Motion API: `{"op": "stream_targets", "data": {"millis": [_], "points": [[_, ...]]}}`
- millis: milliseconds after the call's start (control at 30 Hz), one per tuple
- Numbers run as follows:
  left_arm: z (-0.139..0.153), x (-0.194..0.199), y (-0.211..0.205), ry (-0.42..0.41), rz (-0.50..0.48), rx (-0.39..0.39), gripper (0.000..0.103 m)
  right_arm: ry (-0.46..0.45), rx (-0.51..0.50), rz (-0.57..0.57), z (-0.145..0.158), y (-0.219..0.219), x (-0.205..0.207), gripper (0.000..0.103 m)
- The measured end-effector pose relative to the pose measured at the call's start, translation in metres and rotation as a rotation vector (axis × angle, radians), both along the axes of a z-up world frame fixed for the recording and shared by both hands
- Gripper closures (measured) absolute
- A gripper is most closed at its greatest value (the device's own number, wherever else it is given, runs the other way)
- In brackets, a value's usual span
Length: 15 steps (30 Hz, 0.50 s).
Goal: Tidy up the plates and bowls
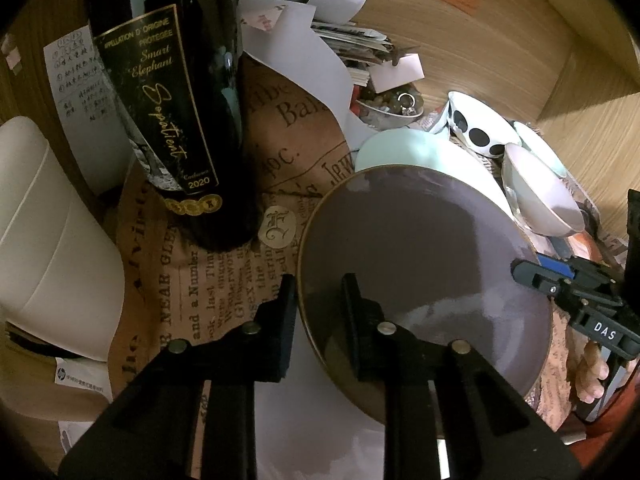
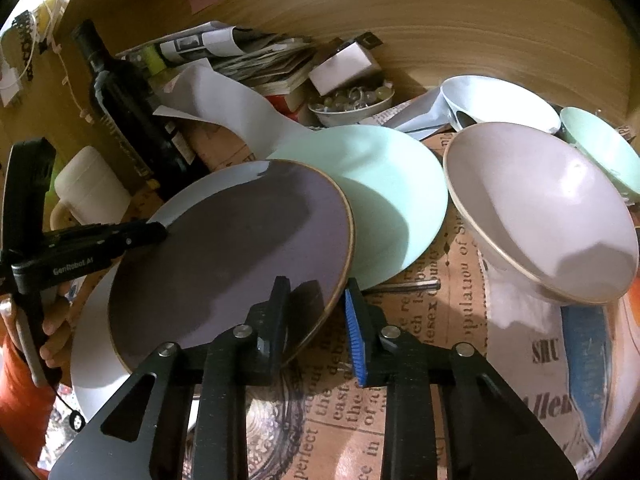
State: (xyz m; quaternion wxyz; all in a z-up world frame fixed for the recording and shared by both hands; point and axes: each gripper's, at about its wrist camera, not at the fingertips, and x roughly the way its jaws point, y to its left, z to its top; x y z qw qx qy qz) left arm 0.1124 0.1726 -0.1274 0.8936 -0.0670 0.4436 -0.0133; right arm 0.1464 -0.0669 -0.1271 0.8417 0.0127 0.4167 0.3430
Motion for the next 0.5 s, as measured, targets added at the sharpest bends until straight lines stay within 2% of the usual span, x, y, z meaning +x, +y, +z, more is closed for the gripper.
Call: {"op": "stream_targets", "data": {"millis": [500], "points": [[0.006, -0.014, -0.025, -0.03, 0.024, 0.025, 0.081, -0.015, 0.014, -0.036, 0.004, -0.021, -0.008, 0.083]]}}
